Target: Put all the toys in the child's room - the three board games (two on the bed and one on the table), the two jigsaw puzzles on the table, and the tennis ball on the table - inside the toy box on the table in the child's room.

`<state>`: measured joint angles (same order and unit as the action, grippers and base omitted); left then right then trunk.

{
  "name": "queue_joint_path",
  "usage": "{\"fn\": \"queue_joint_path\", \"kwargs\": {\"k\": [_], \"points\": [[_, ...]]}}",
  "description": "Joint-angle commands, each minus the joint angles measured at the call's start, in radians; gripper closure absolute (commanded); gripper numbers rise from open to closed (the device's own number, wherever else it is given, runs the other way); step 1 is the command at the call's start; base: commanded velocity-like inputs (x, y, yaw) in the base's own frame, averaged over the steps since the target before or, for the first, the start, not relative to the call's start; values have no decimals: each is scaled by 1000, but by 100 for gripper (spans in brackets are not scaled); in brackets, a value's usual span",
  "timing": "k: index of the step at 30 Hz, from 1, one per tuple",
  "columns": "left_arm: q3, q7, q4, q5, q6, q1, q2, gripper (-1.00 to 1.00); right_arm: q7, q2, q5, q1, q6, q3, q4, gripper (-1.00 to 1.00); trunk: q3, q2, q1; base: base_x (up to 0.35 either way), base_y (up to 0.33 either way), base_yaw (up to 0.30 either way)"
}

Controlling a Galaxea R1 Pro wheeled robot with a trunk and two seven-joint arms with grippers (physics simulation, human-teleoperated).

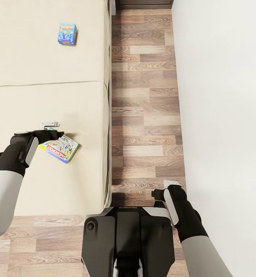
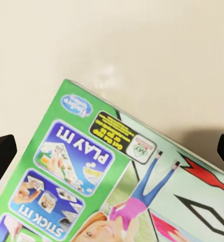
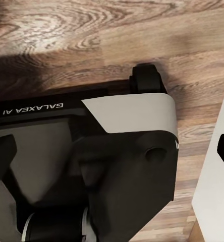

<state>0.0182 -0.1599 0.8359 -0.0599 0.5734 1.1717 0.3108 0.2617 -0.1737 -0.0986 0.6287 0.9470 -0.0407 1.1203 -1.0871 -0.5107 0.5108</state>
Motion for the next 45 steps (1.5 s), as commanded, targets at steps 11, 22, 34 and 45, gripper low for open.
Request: {"fn": "queue_joint_path", "kwargs": {"k": [11, 22, 34, 45], "points": [[2, -4, 1, -6, 5, 0, 2, -100, 8, -1, -11, -1, 2, -1, 1, -100, -1, -1, 0, 0, 0, 0], [3, -4, 11, -6, 5, 0, 3, -100, 8, -1, -10, -1, 2, -1, 0, -100, -1, -1, 0, 0, 0, 0], [3, -6, 15, -6, 5, 0, 15, -100, 8, -1, -10, -1, 2, -1, -1, -100, -10, -1, 0, 0, 0, 0], [2, -7, 15, -8, 4, 0, 16, -100, 8, -1, -10, -1, 2, -1, -1, -100, -28, -1, 0, 0, 0, 0]]}}
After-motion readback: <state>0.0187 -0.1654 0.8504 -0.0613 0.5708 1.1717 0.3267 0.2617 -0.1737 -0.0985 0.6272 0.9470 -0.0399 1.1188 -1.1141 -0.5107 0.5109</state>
